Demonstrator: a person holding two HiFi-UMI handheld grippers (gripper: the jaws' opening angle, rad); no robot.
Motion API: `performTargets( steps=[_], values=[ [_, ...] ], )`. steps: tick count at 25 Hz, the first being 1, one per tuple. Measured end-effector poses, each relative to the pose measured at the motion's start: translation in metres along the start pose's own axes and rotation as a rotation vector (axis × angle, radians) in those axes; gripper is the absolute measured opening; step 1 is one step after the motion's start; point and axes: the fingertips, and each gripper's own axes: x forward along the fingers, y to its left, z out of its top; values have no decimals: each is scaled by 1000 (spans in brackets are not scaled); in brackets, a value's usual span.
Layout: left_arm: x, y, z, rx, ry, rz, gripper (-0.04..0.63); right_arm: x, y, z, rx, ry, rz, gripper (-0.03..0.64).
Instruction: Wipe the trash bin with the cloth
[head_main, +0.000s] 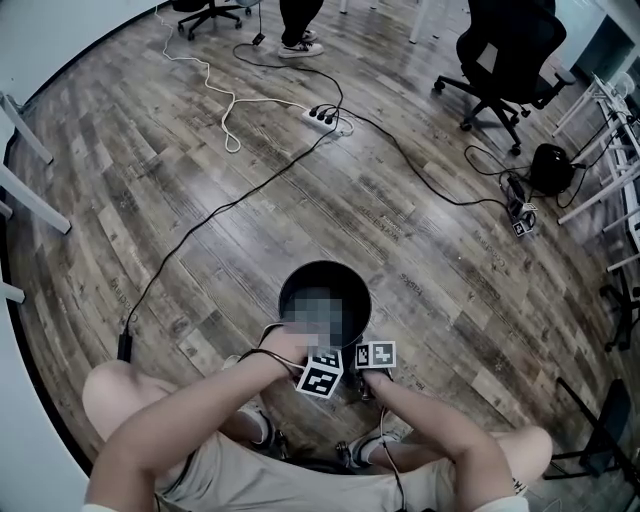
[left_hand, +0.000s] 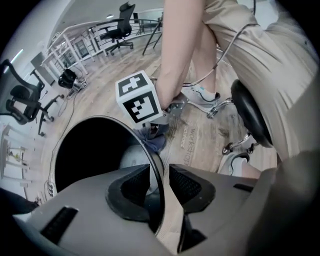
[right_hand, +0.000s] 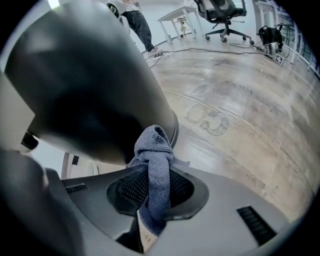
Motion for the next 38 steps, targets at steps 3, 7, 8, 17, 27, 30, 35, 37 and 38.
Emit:
performTargets(
  steps=[3,7,8,17,27,30,35,37,38],
  values=[
    [-6,-8,-18,56,18,-79,135,-30,17,2,-37,17,9,77],
    [0,-13,-51,105,101,-98,141,-73,40,7,-150,12,28,77],
    [2,-13,-56,128,123,-80,144,-84,48,9,-180,7,39,77],
    [13,-12,-53,215,184,-6,27,-122,103,30,-293,-27,122,77],
    [17,-10,-24,91,126,7,25,-42,51,7,-264,26,23,77],
    [19,-7,-17,54,118,24,25,-11,31,-1,-230,9,-2,77],
    [20,1,-12,-43,106,49,25,33,-1,-2,-194,-65,-97,77],
    [20,6,-9,-91,99,50,25,44,-9,0,-170,-120,-107,77],
    [20,8,-7,-106,96,52,25,47,-11,2,-134,-148,-92,77]
  ],
)
